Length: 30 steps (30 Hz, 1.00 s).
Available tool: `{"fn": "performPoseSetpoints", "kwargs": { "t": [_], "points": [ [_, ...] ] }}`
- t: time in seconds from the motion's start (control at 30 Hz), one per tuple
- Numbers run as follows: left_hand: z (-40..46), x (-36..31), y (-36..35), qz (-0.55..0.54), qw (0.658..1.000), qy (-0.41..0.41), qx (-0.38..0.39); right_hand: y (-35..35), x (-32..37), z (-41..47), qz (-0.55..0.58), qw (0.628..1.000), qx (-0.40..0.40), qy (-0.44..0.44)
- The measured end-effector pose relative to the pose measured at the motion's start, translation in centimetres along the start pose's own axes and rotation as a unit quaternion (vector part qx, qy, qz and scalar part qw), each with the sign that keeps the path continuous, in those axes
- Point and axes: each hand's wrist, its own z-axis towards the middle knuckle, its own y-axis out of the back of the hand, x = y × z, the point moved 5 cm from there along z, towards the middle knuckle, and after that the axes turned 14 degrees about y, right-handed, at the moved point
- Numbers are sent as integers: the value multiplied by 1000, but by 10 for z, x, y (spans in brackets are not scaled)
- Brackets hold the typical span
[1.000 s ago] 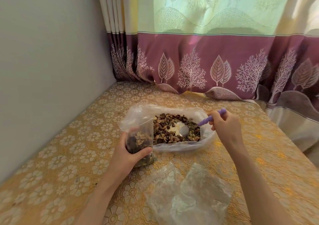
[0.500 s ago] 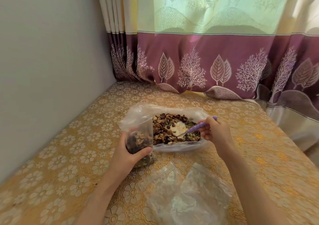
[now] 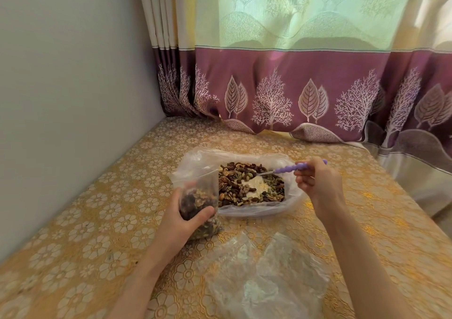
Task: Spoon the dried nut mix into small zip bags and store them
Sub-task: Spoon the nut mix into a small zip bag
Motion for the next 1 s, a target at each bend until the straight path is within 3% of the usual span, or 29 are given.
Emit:
{"fn": "performPoseSetpoints", "kwargs": {
  "t": [0.27, 0.67, 0.87, 1.0],
  "points": [
    [-2, -4, -2, 6, 1000, -6, 25, -36, 40, -22, 83, 993, 76, 47],
    [0, 1, -1, -8, 999, 9, 30, -70, 51, -47, 74, 965, 233, 98],
    [0, 1, -2, -13, 999, 9, 36, -66, 50, -42, 81, 961, 238, 114],
    [0, 0, -2, -16, 999, 5, 33, -59, 45, -36, 100, 973, 186, 97]
  ]
}}
